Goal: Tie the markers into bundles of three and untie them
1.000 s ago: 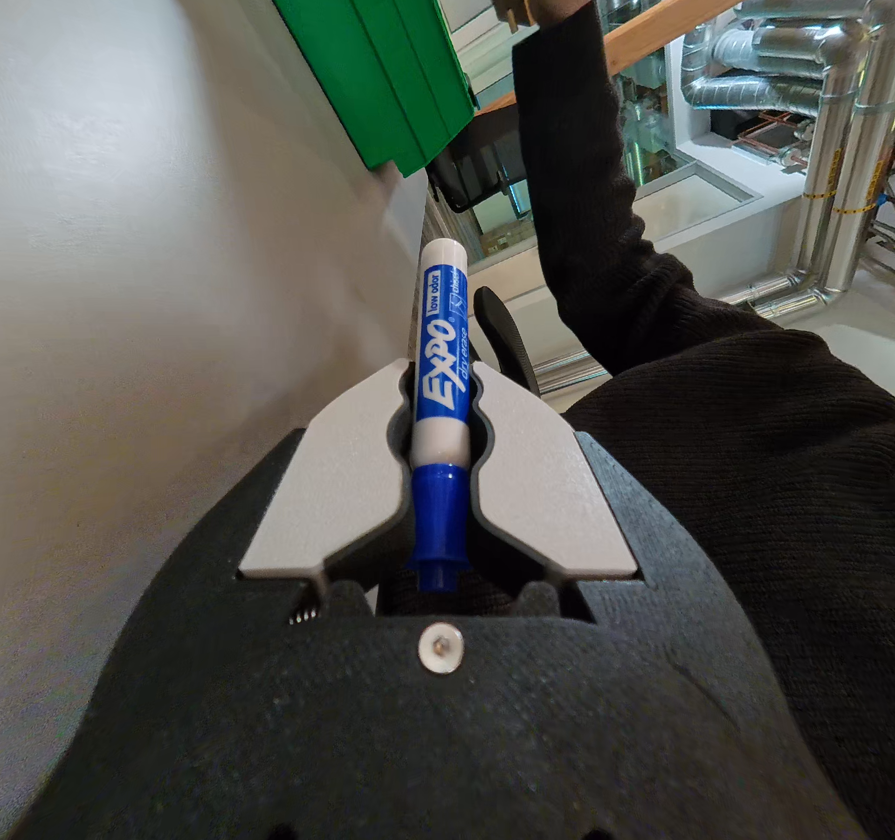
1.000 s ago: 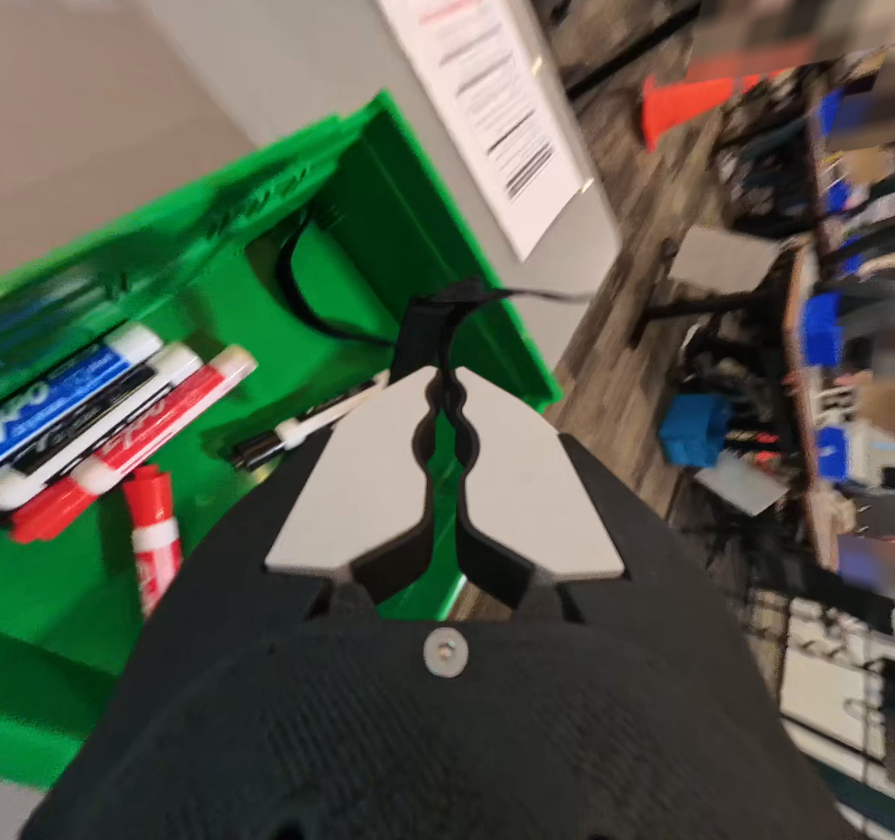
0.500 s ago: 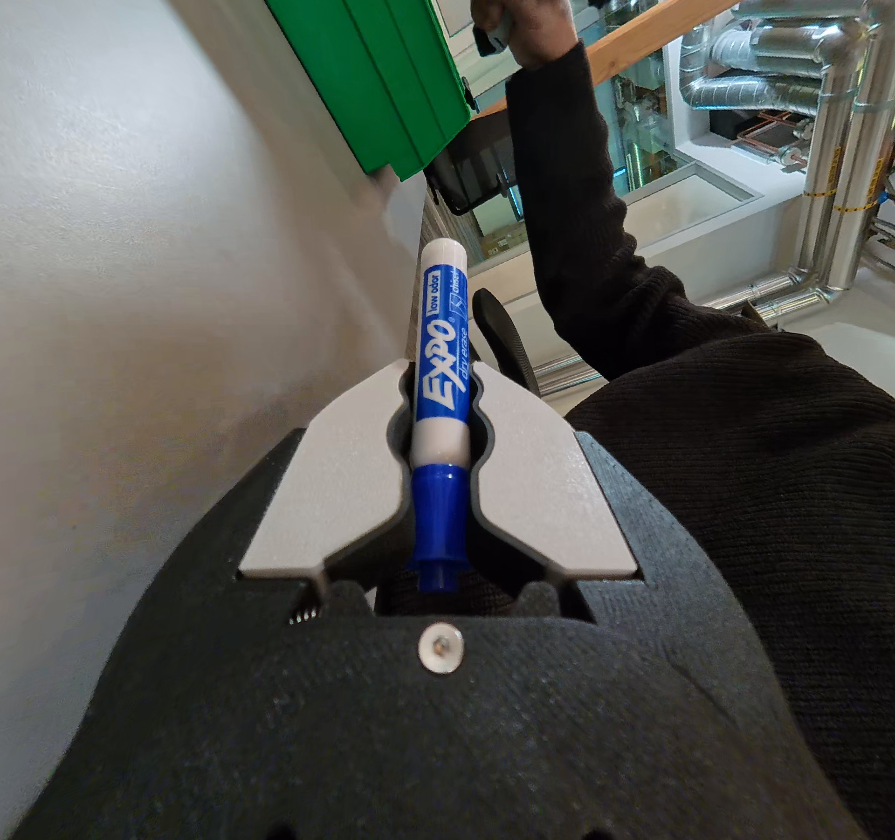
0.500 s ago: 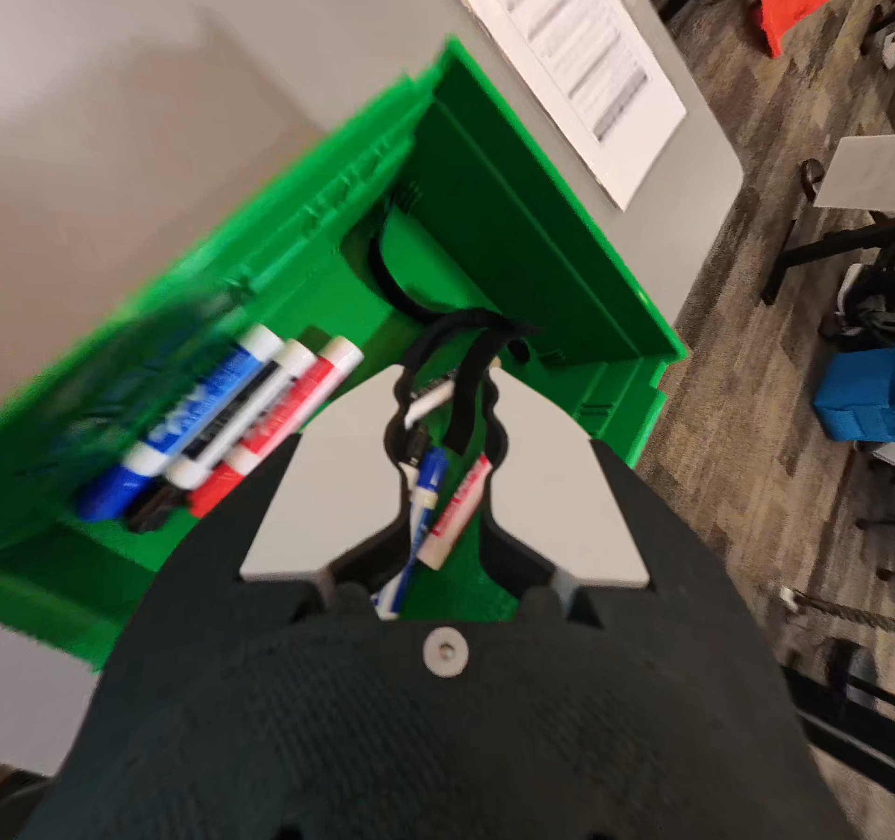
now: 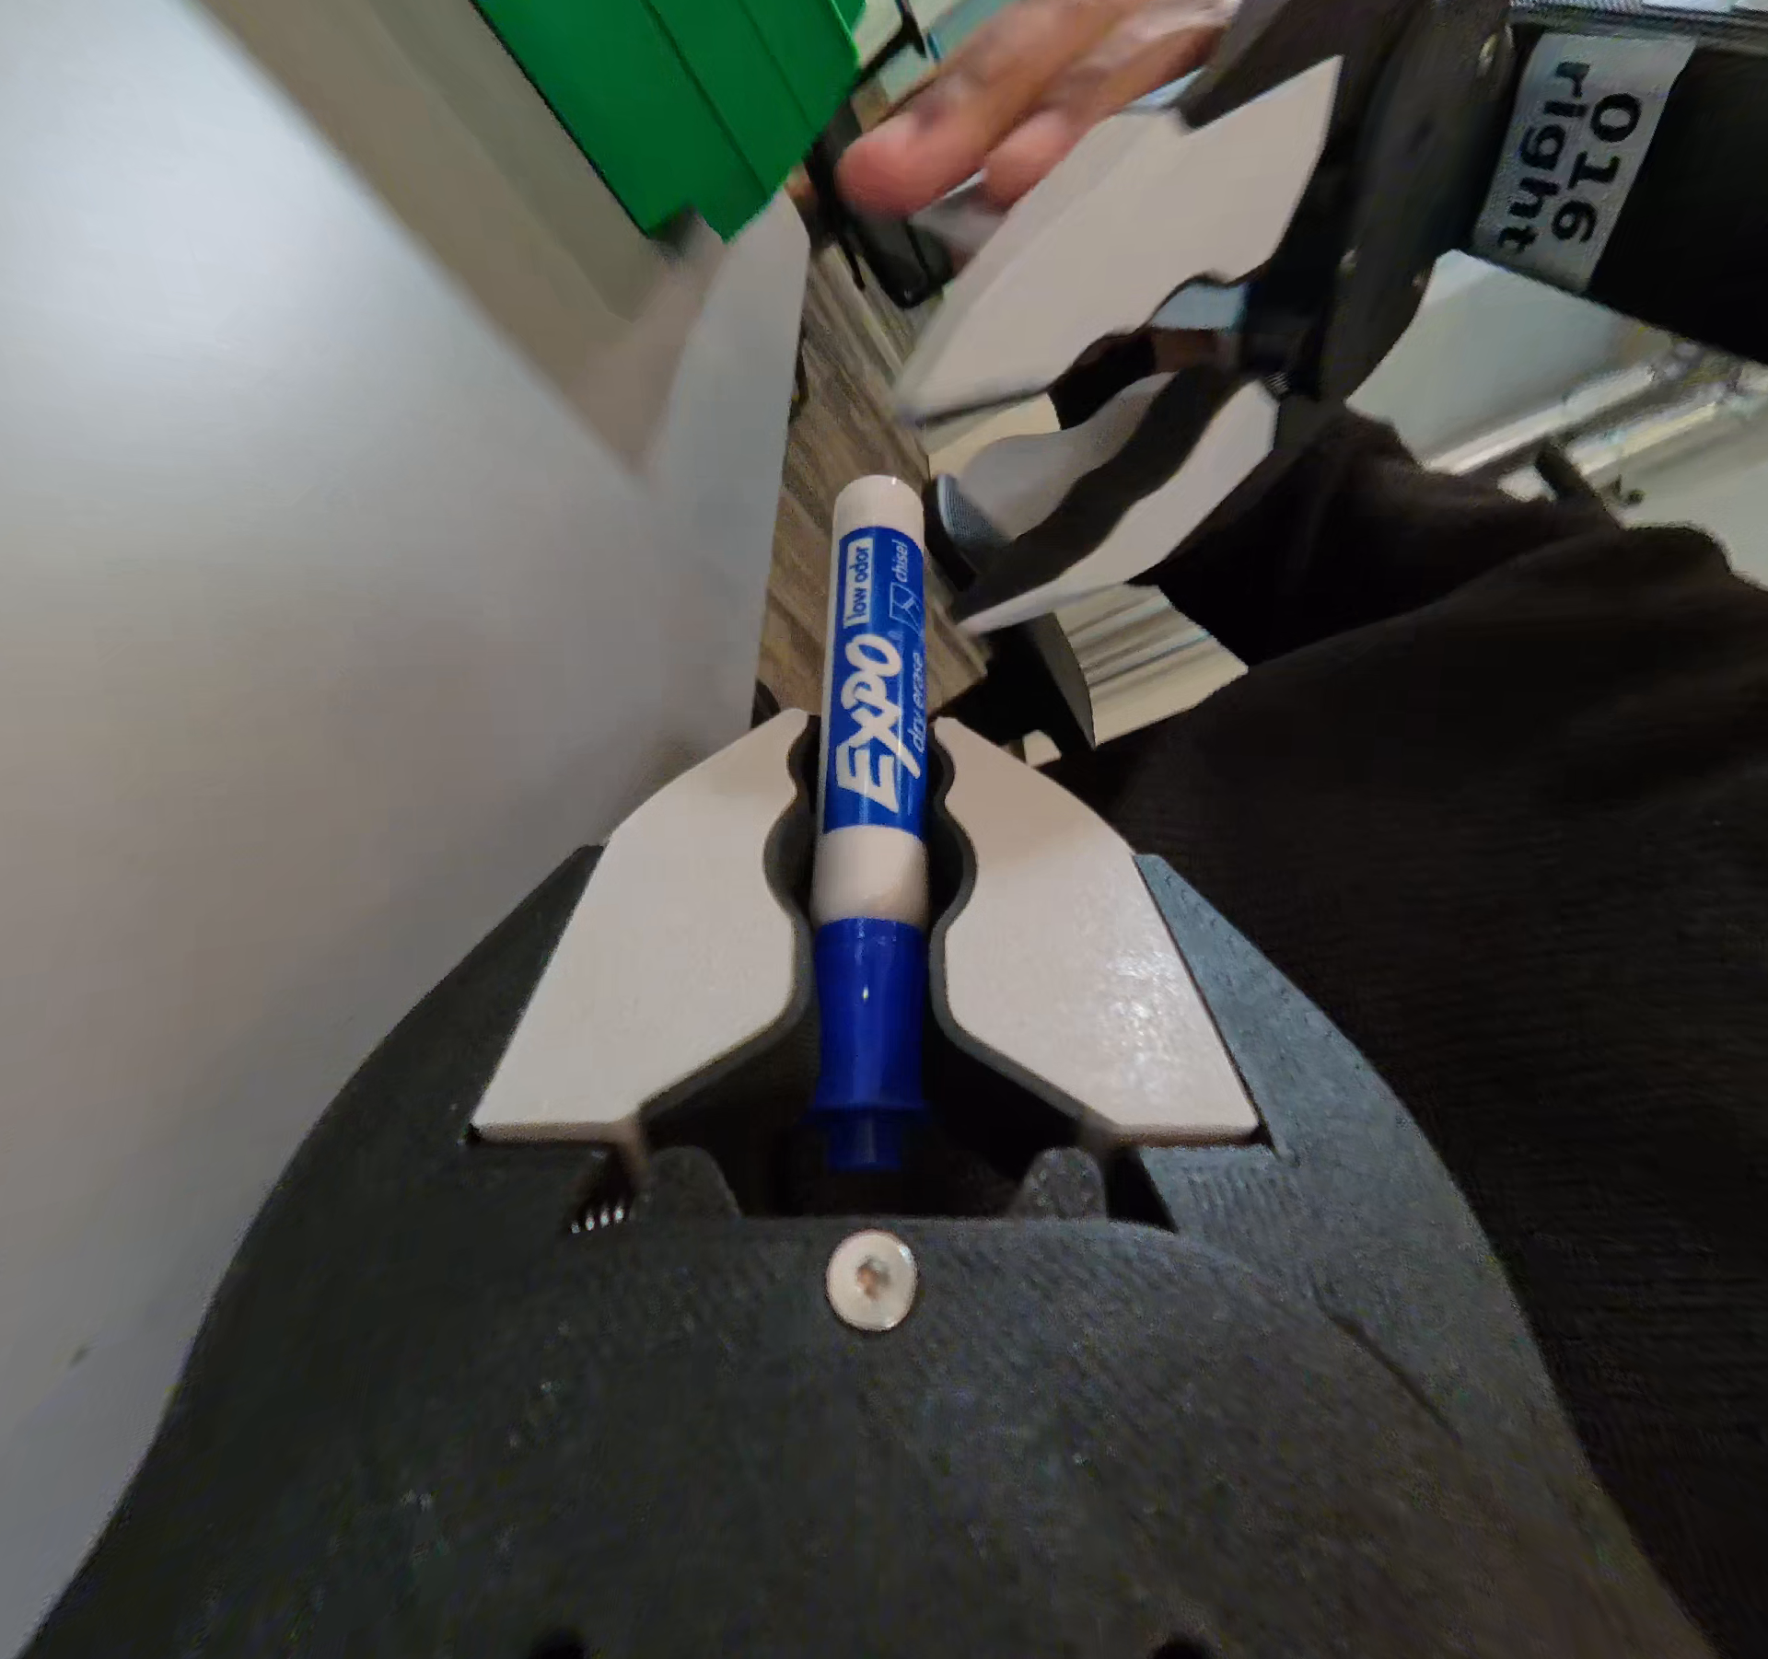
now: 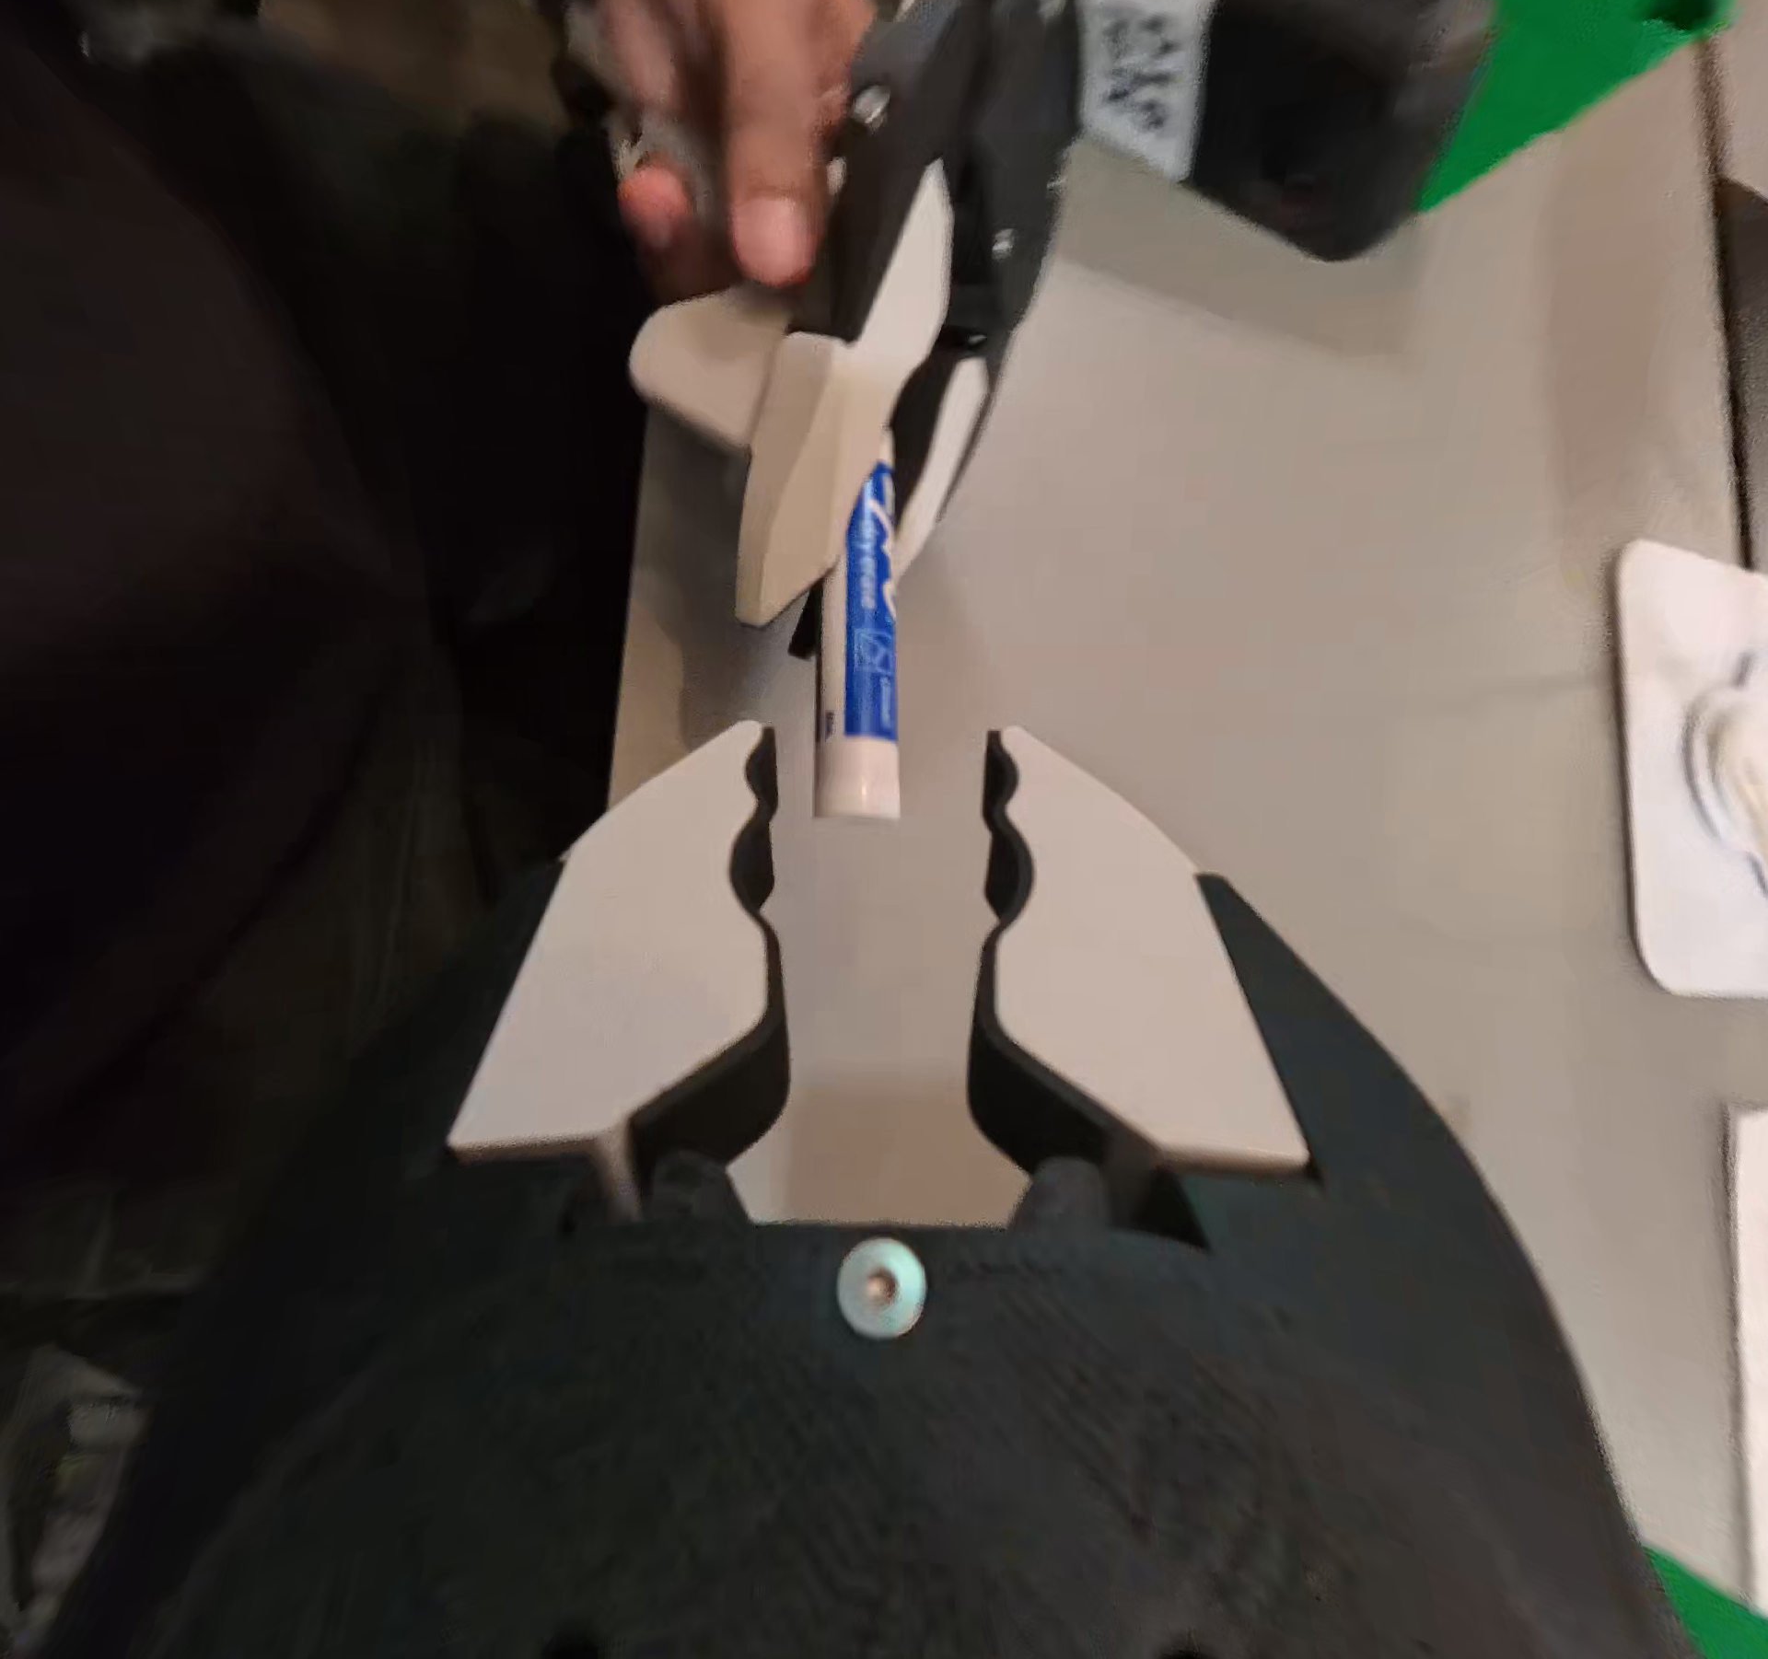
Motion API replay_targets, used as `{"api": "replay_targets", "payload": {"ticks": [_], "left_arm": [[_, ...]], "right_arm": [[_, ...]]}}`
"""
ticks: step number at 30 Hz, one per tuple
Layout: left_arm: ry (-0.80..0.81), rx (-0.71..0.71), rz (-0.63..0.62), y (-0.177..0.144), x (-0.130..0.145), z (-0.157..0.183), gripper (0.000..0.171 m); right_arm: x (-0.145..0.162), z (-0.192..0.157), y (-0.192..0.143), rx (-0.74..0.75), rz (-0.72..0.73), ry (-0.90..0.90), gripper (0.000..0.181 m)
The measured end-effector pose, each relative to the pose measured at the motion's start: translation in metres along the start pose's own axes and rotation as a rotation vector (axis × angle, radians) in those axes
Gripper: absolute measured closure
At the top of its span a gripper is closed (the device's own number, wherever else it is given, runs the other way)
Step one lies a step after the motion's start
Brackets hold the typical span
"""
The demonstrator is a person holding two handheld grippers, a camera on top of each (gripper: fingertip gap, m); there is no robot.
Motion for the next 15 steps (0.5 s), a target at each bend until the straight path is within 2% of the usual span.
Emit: {"api": "replay_targets", "payload": {"ticks": [1,3,5,6,8,9,12,15], "left_arm": [[0.023,-0.001,-0.019,0.002,0.002,0.004,0.153],[0.072,-0.02,-0.045,0.006,0.005,0.009,0.153],[0.111,-0.044,-0.077,0.008,0.009,0.011,0.152],[0.121,-0.064,-0.076,0.007,0.009,0.01,0.146],[0.139,-0.08,-0.042,0.004,0.006,0.008,0.118],[0.136,-0.065,-0.022,0.001,0.004,0.008,0.118],[0.098,-0.028,0.059,-0.01,-0.004,0.006,0.112],[0.068,-0.035,0.133,-0.02,-0.011,-0.001,0.11]], "right_arm": [[0.0,-0.007,0.009,-0.034,-0.021,-0.036,0.14],[-0.002,-0.018,0.021,-0.095,-0.033,-0.076,0.156],[-0.004,-0.018,0.022,-0.061,-0.007,-0.091,0.161],[-0.004,-0.017,0.018,-0.048,0.014,-0.071,0.162],[0.0,-0.009,0.004,-0.002,0.054,0.003,0.162],[0.004,-0.005,-0.006,0.029,0.07,0.047,0.162],[0.026,0.01,-0.044,0.195,0.099,0.181,0.162],[0.06,0.031,-0.098,0.501,0.123,0.339,0.162]]}}
Point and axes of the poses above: each gripper's, where its closed fingertips meet, y out along the fingers, x out of its underside, z = x × y across the jaws, the point moved 7 cm from there along -y, back along the fingers, and after that the axes turned 1 degree about z, right-handed, at the moved point
